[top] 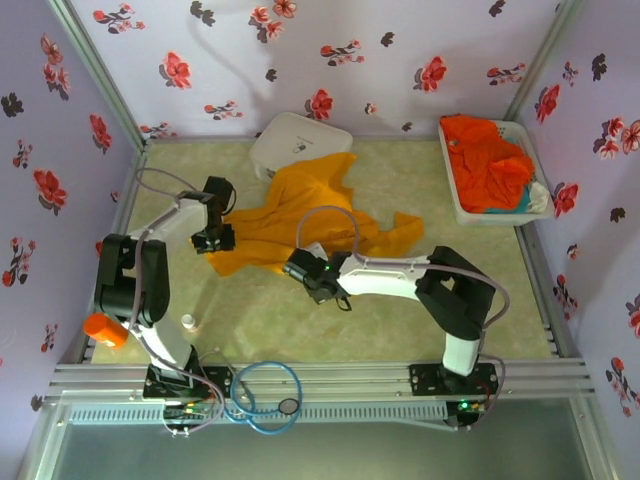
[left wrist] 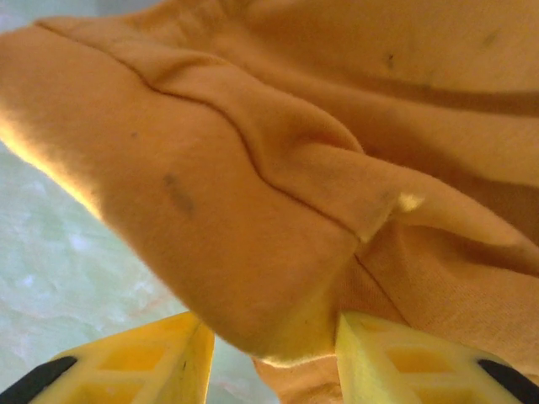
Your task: Fold and stack the t-shirts
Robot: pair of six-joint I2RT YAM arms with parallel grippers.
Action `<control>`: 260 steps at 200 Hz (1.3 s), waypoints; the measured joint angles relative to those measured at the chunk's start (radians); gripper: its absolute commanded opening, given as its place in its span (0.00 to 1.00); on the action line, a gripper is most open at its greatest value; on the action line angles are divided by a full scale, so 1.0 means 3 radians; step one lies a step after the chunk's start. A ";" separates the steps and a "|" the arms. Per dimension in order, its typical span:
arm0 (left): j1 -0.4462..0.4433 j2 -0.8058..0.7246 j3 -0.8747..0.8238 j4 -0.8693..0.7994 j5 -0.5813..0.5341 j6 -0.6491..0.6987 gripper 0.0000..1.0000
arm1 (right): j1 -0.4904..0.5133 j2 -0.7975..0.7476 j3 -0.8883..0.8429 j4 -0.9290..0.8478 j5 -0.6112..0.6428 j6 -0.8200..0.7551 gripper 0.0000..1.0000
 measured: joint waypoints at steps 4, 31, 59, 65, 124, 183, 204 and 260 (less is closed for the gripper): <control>-0.0005 -0.0006 -0.0010 0.0000 0.0000 -0.0001 0.42 | 0.0000 -0.0046 -0.0041 0.0001 0.0025 0.0019 0.00; -0.0045 -0.0038 -0.0031 -0.0001 0.0001 -0.0009 0.41 | -0.0001 -0.0474 -0.0280 0.0003 0.0148 0.0081 0.00; -0.0102 -0.0088 -0.0031 -0.0006 0.0028 -0.0019 0.42 | -0.0001 -0.0872 -0.0427 -0.0015 0.0273 0.0287 0.00; -0.0113 -0.0107 -0.0031 -0.0008 0.0031 -0.0024 0.42 | -0.0005 -0.0942 -0.0464 -0.0043 0.0309 0.0379 0.00; -0.0137 -0.0364 -0.0037 -0.0153 0.0051 -0.0061 0.46 | -0.0446 -0.2242 -0.1432 -0.0594 0.0443 0.1742 0.00; -0.0296 -0.0418 -0.0242 -0.0189 0.0211 -0.0126 0.46 | -0.0732 -0.3855 -0.2083 -0.1230 0.0483 0.2556 0.00; -0.0488 -0.0362 -0.0289 -0.0178 0.0290 -0.0212 0.43 | -0.0758 -0.4016 -0.2096 -0.1410 0.0518 0.2669 0.00; -0.1033 -0.0351 -0.0340 -0.0181 0.0350 -0.0516 0.36 | -0.0782 -0.3838 -0.2094 -0.1656 0.0587 0.2867 0.36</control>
